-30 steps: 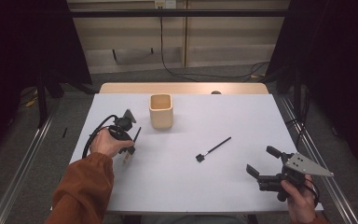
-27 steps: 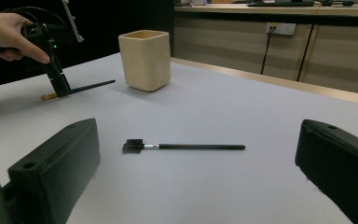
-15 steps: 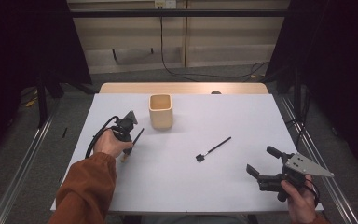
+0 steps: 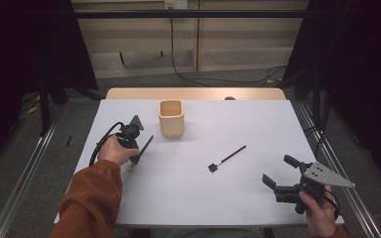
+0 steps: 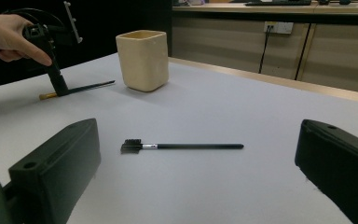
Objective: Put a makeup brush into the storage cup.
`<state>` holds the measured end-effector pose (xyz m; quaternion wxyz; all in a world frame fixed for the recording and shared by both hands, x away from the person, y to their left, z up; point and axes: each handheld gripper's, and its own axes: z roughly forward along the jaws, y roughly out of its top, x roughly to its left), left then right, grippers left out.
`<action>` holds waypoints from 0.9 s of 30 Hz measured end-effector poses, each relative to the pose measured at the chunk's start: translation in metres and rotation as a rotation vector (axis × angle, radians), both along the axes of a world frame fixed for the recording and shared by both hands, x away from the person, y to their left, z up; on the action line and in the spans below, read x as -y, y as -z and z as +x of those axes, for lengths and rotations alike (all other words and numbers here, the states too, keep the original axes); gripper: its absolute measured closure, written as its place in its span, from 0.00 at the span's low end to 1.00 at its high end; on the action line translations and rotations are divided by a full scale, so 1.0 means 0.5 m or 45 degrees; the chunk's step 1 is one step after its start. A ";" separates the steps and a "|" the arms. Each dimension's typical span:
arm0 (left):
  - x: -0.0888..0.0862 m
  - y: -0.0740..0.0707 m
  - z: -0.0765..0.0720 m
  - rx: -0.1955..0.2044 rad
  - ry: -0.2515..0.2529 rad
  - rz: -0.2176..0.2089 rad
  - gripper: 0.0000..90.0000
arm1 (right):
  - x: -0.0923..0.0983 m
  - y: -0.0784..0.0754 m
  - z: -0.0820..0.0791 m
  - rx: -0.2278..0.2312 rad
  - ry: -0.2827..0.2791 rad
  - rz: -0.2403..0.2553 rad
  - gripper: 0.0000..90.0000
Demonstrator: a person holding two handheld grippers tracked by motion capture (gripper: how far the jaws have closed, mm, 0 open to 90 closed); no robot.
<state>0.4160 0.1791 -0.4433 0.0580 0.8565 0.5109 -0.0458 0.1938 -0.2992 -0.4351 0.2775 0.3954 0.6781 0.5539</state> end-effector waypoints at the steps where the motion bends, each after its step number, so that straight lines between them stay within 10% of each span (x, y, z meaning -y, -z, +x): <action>1: -0.002 0.000 0.000 0.001 0.002 -0.008 0.94 | 0.000 0.000 0.000 0.000 0.000 0.000 0.00; 9: -0.013 -0.014 -0.009 0.061 0.009 -0.042 0.94 | 0.000 0.000 0.001 -0.001 0.004 -0.003 0.00; 27: -0.072 -0.065 -0.022 0.304 -0.120 -0.353 0.94 | 0.001 0.000 0.000 0.003 0.008 0.003 0.00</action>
